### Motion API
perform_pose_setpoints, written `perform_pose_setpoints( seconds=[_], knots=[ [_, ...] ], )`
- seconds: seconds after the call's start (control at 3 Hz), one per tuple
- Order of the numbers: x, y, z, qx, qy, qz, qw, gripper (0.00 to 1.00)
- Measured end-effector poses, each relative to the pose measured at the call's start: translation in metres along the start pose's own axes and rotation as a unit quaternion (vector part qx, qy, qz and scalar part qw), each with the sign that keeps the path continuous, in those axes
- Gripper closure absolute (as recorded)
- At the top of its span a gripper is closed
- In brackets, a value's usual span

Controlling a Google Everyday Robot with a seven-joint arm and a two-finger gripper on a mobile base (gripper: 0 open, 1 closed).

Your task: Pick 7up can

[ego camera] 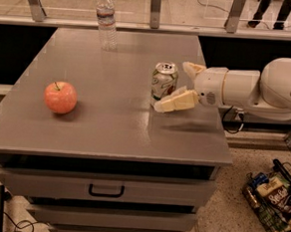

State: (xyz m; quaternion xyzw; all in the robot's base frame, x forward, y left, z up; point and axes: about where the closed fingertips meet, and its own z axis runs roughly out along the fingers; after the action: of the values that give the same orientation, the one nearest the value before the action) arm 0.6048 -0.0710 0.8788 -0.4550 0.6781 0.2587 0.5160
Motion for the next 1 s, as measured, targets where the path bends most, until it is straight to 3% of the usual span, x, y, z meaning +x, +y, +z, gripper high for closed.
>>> perform_pose_setpoints(
  seconds=[0.33,1.0],
  knots=[
    [-0.004,-0.005,0.012,-0.002,-0.019,0.003,0.9998,0.18],
    [-0.020,-0.012,0.016,-0.001,-0.060,0.012,0.9981,0.64]
  ],
)
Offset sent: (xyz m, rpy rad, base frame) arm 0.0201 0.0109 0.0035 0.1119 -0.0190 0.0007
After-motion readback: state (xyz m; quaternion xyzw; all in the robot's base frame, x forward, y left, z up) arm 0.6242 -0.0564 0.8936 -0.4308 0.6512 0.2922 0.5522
